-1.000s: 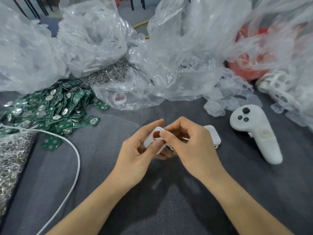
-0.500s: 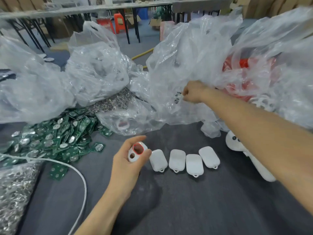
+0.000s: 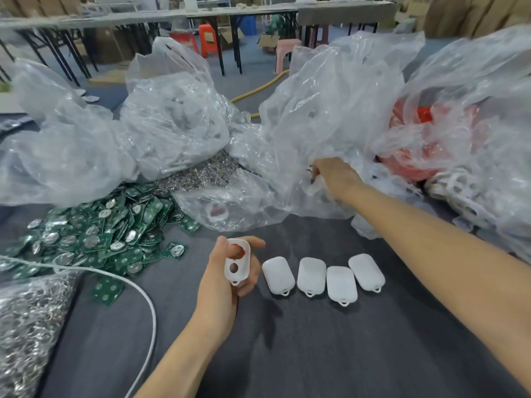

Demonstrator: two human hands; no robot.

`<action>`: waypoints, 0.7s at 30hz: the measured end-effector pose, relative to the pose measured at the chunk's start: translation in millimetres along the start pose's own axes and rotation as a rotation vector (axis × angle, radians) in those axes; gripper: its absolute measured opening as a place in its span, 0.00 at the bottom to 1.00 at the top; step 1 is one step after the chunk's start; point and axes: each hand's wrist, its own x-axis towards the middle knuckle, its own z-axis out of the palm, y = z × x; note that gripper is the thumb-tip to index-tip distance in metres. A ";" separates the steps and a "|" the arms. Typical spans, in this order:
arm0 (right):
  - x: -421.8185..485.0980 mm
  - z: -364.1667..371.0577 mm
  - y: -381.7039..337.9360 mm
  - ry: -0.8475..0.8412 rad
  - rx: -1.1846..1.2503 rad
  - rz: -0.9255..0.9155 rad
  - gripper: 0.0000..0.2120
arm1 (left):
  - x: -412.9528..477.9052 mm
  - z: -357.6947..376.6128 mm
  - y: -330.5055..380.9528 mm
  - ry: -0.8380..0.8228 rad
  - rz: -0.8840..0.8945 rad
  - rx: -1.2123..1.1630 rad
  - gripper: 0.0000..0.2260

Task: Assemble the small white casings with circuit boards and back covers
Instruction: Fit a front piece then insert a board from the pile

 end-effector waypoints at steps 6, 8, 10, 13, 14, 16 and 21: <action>-10.6 -7.0 0.4 -0.059 0.014 -0.060 0.10 | 2.8 -3.1 0.7 -0.011 -0.033 -0.046 0.24; -11.1 -8.1 -0.1 -0.086 -0.003 -0.003 0.11 | 1.8 -2.3 0.3 -0.003 -0.013 -0.030 0.23; -9.1 -7.1 1.9 -0.078 0.000 0.047 0.12 | 0.7 -1.4 -0.4 0.013 0.011 -0.002 0.22; -6.2 -3.4 7.0 -0.025 0.045 0.097 0.10 | -0.3 0.0 -0.4 0.039 0.026 0.034 0.21; -5.9 -2.8 8.2 -0.019 0.053 0.109 0.09 | 0.0 0.4 -0.5 0.049 0.025 0.035 0.21; -5.4 -2.3 9.8 -0.033 0.048 0.121 0.09 | 1.1 0.7 -0.9 0.074 0.008 0.006 0.22; -11.4 2.0 15.7 0.002 0.086 0.107 0.11 | 4.4 0.1 0.4 0.140 -0.032 -0.101 0.24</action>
